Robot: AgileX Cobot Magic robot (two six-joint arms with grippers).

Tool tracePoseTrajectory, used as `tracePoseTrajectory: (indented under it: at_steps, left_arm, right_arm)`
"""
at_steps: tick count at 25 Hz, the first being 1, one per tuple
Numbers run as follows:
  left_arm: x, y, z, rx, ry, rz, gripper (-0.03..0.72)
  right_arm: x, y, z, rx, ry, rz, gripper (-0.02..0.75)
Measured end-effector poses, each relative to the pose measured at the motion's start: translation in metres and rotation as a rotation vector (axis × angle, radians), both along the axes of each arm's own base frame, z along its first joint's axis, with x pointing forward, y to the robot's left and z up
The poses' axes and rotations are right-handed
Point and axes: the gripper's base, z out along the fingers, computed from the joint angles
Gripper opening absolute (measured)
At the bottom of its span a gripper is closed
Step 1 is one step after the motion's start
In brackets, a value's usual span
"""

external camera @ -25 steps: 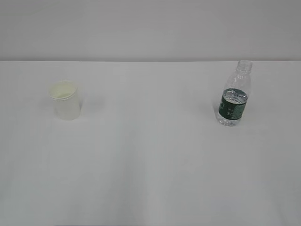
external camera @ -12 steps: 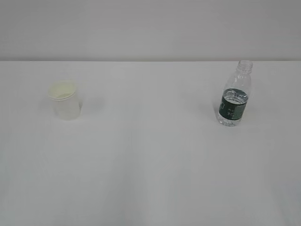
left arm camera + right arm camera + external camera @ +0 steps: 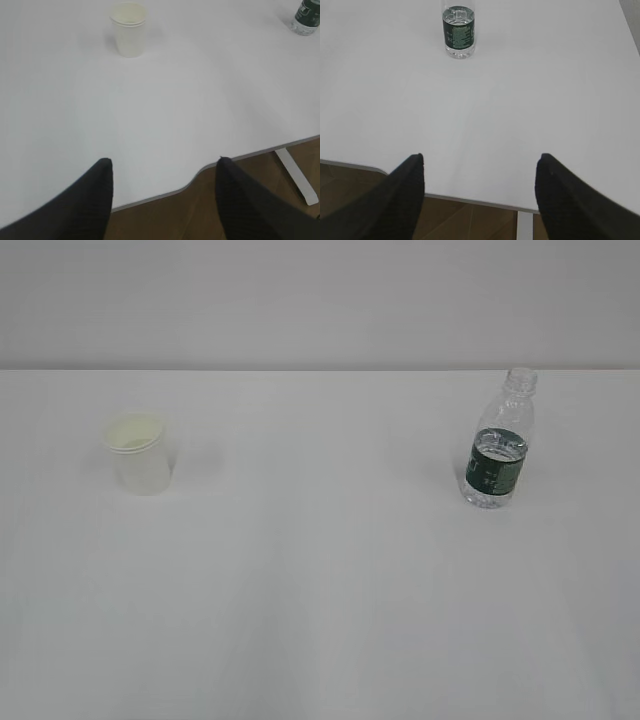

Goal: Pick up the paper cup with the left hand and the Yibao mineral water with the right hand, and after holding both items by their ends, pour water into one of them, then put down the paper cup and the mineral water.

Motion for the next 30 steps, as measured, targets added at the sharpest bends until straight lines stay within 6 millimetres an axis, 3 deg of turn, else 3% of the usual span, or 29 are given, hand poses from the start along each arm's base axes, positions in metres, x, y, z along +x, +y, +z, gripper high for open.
tracePoseTrajectory:
  at_steps: [12, 30]
  left_arm:
    - [-0.0008, -0.0011, 0.0000, 0.000, 0.000, 0.235, 0.428]
    - [-0.0009, -0.0011, 0.0000, 0.000, 0.000, 0.245, 0.428]
  right_arm:
    - [0.0000, -0.0006, 0.0000, 0.003, 0.000, -0.009, 0.525]
    - [-0.0003, 0.0035, 0.0001, -0.019, -0.003, 0.058, 0.520]
